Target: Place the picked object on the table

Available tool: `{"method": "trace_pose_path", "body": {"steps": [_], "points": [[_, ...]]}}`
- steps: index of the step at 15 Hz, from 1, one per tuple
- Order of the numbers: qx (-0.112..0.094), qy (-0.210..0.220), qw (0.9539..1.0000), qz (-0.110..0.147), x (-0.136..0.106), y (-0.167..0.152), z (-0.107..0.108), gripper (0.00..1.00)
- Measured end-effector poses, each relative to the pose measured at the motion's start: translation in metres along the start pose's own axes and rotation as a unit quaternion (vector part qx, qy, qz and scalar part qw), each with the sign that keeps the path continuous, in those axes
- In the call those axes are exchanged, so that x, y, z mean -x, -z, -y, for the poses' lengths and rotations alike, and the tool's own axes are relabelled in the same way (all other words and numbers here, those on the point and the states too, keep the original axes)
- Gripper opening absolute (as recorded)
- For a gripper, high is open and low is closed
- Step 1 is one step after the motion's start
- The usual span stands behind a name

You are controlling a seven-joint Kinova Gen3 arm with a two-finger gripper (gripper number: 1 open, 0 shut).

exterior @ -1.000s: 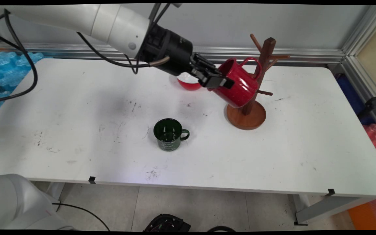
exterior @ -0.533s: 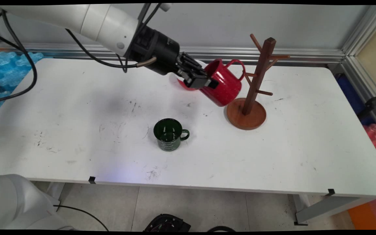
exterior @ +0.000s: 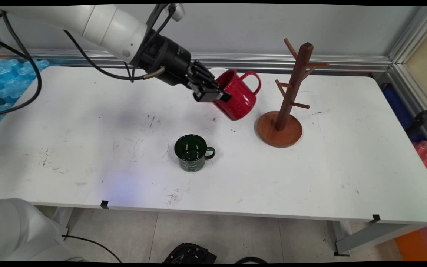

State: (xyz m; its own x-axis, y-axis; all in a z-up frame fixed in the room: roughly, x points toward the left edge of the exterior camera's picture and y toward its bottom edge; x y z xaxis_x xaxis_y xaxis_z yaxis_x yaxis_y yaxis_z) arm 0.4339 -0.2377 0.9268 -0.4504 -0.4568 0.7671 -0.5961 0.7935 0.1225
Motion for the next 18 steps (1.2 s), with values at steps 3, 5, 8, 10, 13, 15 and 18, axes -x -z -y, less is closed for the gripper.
{"method": "trace_pose_path", "body": {"steps": [3,5,8,10,13,15,18], "points": [[-0.007,-0.014,0.9998,0.014,0.006,0.002,0.006,0.00],[-0.012,-0.023,0.9994,0.022,0.009,0.004,0.010,0.00],[-0.021,-0.037,0.9984,0.036,0.015,0.004,0.017,0.00],[-0.028,-0.046,0.9976,0.044,0.020,0.004,0.022,0.00],[-0.037,-0.057,0.9963,0.053,0.024,0.003,0.029,0.00],[-0.044,-0.064,0.9953,0.059,0.027,0.001,0.034,0.00],[-0.055,-0.072,0.9936,0.067,0.033,-0.003,0.042,0.00]]}}
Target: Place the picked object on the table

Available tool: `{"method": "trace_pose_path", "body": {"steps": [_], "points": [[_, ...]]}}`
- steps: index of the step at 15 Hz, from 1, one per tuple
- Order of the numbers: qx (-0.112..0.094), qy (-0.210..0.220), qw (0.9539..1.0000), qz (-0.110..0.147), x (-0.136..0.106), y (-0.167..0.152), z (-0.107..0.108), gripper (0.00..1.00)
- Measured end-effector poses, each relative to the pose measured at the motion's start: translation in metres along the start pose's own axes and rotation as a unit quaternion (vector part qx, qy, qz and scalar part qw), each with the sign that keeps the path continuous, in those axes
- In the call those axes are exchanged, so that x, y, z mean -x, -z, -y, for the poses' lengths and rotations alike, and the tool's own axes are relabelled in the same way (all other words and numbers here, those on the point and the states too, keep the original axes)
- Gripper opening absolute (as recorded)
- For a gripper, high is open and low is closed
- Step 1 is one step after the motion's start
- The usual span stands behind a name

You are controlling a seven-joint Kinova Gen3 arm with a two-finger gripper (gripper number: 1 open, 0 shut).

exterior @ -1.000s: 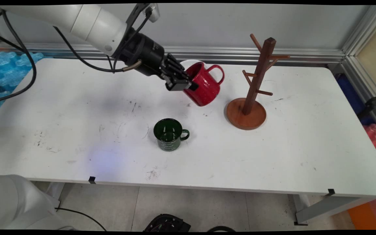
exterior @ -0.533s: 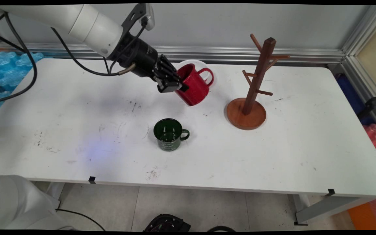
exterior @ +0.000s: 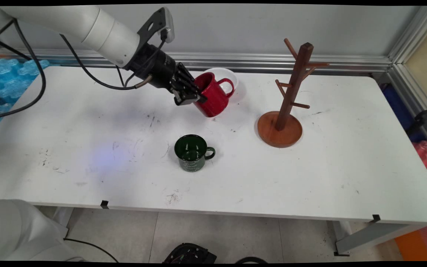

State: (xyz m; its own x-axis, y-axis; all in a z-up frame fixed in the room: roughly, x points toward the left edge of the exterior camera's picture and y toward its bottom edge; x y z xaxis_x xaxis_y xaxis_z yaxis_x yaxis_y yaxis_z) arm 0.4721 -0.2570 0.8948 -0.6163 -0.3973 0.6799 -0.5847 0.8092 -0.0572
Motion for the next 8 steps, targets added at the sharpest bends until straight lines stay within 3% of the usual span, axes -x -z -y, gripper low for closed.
{"method": "trace_pose_path", "body": {"steps": [8], "points": [[-0.018,-0.013,0.9996,0.020,0.016,-0.012,0.012,0.00]]}}
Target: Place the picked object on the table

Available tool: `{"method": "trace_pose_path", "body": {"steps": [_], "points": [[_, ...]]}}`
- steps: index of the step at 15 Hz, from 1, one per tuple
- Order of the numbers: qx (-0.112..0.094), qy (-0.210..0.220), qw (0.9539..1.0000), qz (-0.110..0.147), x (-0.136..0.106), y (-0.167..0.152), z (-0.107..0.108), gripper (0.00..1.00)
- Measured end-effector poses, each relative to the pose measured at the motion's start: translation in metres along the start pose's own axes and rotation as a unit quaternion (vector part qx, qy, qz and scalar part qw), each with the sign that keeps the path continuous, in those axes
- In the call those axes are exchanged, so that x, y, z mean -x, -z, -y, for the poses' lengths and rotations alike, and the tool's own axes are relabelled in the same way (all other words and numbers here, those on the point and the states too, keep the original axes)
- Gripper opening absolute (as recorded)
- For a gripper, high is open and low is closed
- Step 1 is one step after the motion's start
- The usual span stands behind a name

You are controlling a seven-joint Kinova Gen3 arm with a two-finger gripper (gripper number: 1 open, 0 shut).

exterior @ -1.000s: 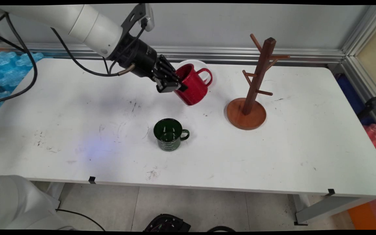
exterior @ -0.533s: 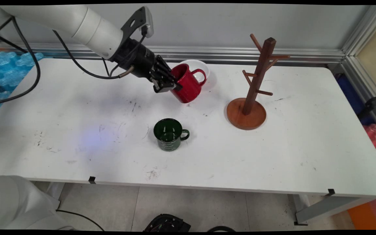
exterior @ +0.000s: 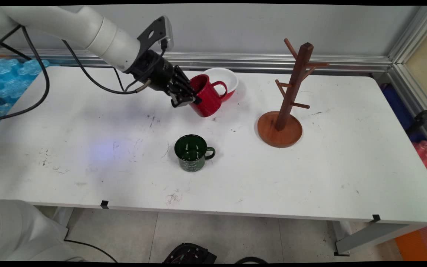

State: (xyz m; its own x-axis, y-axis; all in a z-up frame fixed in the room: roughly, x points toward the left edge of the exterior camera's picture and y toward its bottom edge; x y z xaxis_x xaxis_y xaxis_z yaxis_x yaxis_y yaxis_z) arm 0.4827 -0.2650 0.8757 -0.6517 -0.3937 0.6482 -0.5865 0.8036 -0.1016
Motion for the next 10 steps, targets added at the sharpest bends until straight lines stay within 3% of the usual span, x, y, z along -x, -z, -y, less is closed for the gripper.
{"method": "trace_pose_path", "body": {"steps": [10], "points": [[-0.005,-0.011,0.9996,0.025,0.022,-0.011,0.005,0.00]]}}
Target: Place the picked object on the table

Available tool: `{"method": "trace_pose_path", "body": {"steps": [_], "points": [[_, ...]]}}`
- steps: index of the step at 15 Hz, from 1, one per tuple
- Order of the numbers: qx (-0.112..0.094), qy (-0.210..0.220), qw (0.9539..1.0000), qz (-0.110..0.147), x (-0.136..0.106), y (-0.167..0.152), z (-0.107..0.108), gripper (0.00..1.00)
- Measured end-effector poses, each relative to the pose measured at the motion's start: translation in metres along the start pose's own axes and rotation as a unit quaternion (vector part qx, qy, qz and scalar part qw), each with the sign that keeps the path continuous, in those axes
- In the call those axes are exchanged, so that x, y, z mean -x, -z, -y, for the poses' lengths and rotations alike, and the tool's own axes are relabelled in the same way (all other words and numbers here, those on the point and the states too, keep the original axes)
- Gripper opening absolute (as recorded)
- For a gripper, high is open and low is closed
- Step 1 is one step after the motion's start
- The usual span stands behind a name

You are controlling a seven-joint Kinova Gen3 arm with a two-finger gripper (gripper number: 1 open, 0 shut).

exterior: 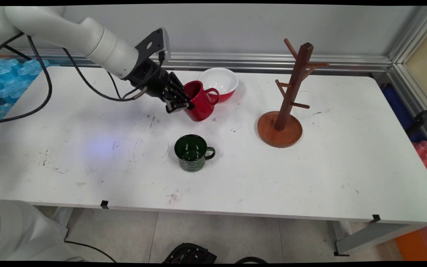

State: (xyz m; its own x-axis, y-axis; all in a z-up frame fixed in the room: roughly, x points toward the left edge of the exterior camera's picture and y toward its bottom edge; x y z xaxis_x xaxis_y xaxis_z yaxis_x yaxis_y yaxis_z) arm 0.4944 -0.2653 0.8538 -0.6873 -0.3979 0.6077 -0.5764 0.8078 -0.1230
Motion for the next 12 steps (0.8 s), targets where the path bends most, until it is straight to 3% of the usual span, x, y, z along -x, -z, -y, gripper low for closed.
{"method": "trace_pose_path", "body": {"steps": [12], "points": [[0.007,-0.008,0.9996,0.026,0.021,-0.010,-0.001,0.00]]}}
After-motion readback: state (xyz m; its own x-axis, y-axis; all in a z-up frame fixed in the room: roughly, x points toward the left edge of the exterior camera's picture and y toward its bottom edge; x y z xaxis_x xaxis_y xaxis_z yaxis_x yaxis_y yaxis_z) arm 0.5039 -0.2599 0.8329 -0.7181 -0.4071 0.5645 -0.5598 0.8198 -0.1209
